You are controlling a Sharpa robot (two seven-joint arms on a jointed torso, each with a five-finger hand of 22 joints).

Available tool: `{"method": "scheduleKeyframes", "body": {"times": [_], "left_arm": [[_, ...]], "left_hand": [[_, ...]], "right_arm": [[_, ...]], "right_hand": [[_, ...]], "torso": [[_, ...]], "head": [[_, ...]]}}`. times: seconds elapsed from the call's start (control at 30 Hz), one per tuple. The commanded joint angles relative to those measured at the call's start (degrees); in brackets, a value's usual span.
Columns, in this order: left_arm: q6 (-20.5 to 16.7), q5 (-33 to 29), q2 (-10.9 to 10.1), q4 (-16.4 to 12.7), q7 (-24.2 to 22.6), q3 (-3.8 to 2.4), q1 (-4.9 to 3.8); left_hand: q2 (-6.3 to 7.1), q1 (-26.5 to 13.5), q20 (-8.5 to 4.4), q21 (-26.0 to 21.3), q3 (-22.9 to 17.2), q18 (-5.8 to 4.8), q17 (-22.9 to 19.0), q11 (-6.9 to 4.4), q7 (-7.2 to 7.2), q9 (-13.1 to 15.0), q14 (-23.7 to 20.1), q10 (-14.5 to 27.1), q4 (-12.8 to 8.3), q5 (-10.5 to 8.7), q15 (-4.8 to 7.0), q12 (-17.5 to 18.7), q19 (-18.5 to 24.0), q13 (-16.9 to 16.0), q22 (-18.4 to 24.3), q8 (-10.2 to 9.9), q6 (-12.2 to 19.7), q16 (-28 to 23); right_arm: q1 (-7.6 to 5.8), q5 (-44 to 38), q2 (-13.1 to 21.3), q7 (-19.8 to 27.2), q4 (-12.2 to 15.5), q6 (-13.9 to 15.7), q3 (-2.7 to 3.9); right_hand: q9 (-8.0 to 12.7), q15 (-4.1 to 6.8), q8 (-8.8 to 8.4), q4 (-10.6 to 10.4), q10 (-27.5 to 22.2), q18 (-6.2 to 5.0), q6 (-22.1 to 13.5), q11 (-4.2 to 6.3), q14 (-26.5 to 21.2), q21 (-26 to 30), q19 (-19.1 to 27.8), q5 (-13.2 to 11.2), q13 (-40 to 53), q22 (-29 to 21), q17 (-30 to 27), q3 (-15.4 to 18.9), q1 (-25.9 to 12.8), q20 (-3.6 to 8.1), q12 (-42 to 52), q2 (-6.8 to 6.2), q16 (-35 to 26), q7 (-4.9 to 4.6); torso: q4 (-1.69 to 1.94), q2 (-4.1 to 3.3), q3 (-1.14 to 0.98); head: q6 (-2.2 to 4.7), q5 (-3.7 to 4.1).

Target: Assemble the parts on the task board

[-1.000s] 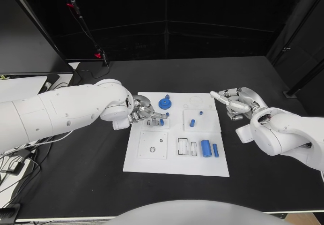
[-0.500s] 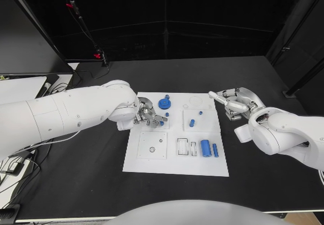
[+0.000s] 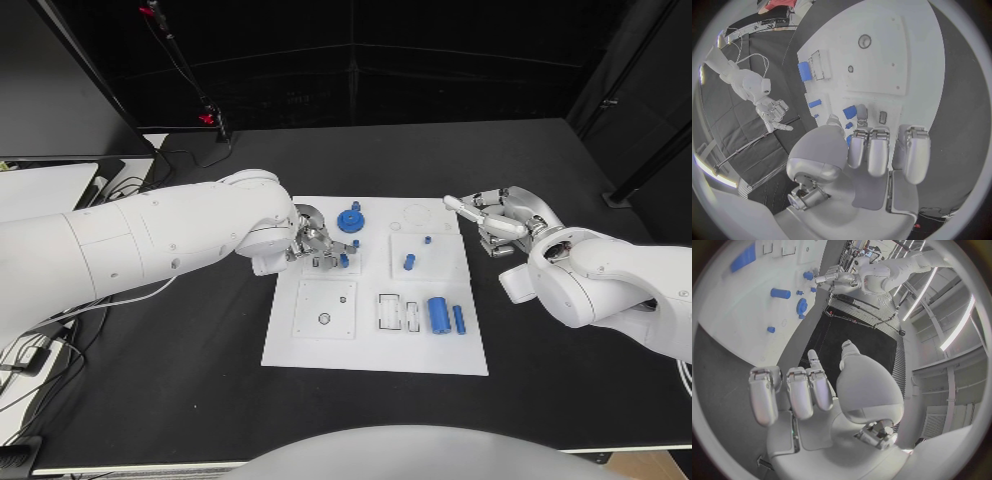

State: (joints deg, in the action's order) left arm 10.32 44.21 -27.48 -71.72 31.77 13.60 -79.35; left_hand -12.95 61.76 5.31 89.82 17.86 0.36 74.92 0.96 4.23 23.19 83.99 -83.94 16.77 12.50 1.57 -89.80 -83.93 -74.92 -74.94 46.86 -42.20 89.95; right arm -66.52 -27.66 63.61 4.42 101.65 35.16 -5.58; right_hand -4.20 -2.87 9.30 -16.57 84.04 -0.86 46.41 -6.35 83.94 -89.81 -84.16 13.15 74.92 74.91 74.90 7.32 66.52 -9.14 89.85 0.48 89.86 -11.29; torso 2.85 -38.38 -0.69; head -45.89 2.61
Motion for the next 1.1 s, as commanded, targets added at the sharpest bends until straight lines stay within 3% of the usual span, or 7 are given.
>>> {"method": "scheduleKeyframes", "body": {"times": [0.03,0.57,1.1], "left_arm": [[-0.4,0.4,0.3,0.4,-0.3,-0.05,-0.03],[1.8,-0.1,2.2,2.8,-1.3,-0.06,0.27],[2.7,-0.1,3.2,3.9,-0.5,-0.06,0.53]], "left_hand": [[-0.05,-0.5,-0.46,0.2,0.3,-0.36,15.1,-0.29,-0.04,0.2,6.0,-6.1,0.0,-0.31,0.35,-0.2,-6.1,-15.1,-15.1,-0.2,-0.5,0.0],[-0.08,-0.5,-0.47,0.2,0.4,-0.36,15.1,-0.3,-0.05,0.5,6.0,-6.1,-0.1,-0.43,0.36,-0.2,-6.1,-15.1,-15.1,-0.2,-0.5,0.0],[-1.25,1.8,-0.65,0.2,-0.1,-0.36,15.1,-0.62,-0.41,2.9,6.0,-6.1,-0.2,-0.2,0.62,-0.2,-6.1,-15.1,-15.1,0.3,-0.6,0.0]], "right_arm": [[-0.05,0.1,-0.1,-0.4,0.0,-1.0,0.01],[-0.01,0.1,-0.5,-1.1,-0.6,-1.7,-0.01],[0.01,0.1,-0.8,-1.5,-0.7,-1.7,-0.02]], "right_hand": [[0.0,-0.43,0.27,0.0,6.0,0.86,-0.2,-0.54,6.1,-0.2,-5.8,-0.1,15.1,15.1,15.1,0.3,0.5,-0.35,0.1,0.15,0.1,-0.05],[0.1,-0.45,0.61,0.2,6.0,0.86,-0.6,-0.58,6.1,-0.2,-5.8,-0.1,15.1,15.1,15.1,0.6,1.3,-0.4,0.1,-0.16,0.1,-0.09],[0.1,-0.46,0.73,0.1,6.0,0.86,-0.7,-0.58,6.1,-0.2,-5.8,-0.2,15.1,15.1,15.1,0.7,1.5,-0.41,0.1,-0.18,0.1,-0.1]], "torso": [[-0.09,0.03,0.05],[0.0,0.08,-0.07],[0.03,0.05,-0.09]], "head": [[0.03,0.04],[-0.15,0.21],[-0.36,0.36]]}}
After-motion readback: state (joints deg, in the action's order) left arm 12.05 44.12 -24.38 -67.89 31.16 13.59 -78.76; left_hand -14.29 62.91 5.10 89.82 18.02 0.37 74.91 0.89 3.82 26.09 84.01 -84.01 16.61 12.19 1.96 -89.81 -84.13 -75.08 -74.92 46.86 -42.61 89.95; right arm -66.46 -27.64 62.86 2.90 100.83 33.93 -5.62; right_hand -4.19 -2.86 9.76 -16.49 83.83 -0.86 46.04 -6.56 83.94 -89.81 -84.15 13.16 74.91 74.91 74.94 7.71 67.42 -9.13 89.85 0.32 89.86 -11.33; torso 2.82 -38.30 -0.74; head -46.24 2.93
